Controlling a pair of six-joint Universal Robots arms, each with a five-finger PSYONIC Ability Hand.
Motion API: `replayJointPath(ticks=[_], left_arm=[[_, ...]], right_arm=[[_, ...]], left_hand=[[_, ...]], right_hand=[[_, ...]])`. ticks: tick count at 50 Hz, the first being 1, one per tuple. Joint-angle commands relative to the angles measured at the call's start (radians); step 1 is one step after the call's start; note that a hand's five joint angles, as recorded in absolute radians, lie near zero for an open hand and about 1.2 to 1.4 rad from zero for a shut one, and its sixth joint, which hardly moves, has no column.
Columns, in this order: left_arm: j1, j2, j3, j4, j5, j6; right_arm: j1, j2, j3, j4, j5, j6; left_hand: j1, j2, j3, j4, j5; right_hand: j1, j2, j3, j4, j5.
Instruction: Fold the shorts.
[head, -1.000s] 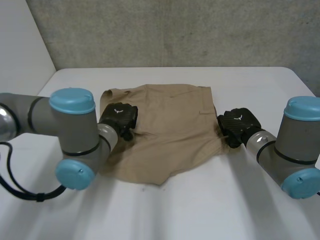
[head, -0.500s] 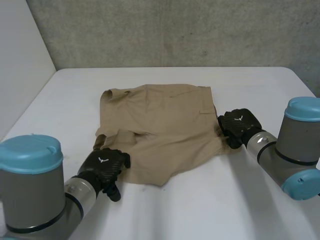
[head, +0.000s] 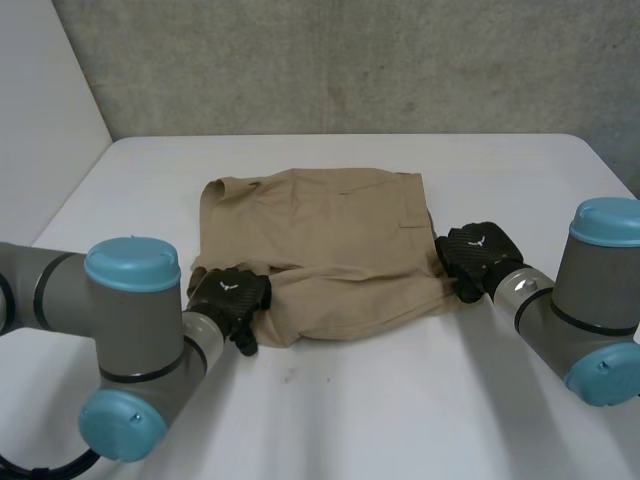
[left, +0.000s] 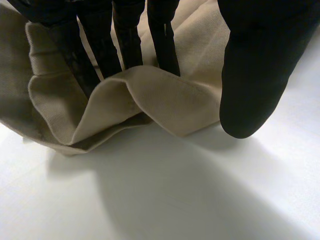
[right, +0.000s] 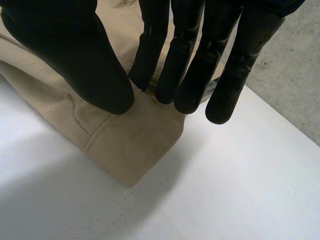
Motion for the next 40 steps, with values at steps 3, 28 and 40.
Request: replayJointPath(ticks=[3, 28, 40], left_arm=[[0.0, -0.053, 0.077, 0.0, 0.001, 0.001], [0.023, -0.163, 0.194, 0.005, 0.001, 0.116], [0.023, 0.047, 0.136, -0.043, 0.005, 0.101]], right_arm=[[0.001, 0.004, 0.0, -0.002, 0.0, -0.001], [0.001, 0.004, -0.003, -0.002, 0.0, -0.001], [-0.001, -0.013, -0.012, 0.034, 0.02, -0.001]], left_hand=[[0.18, 0.162, 0.161, 0.156, 0.157], [0.828, 0.81, 0.809, 0.804, 0.805], [0.829, 0.81, 0.81, 0.804, 0.805]], right_hand=[[0.464, 0.228, 0.22, 0.206, 0.278], [0.464, 0.228, 0.22, 0.206, 0.278], [0.464, 0.228, 0.22, 0.206, 0.278]])
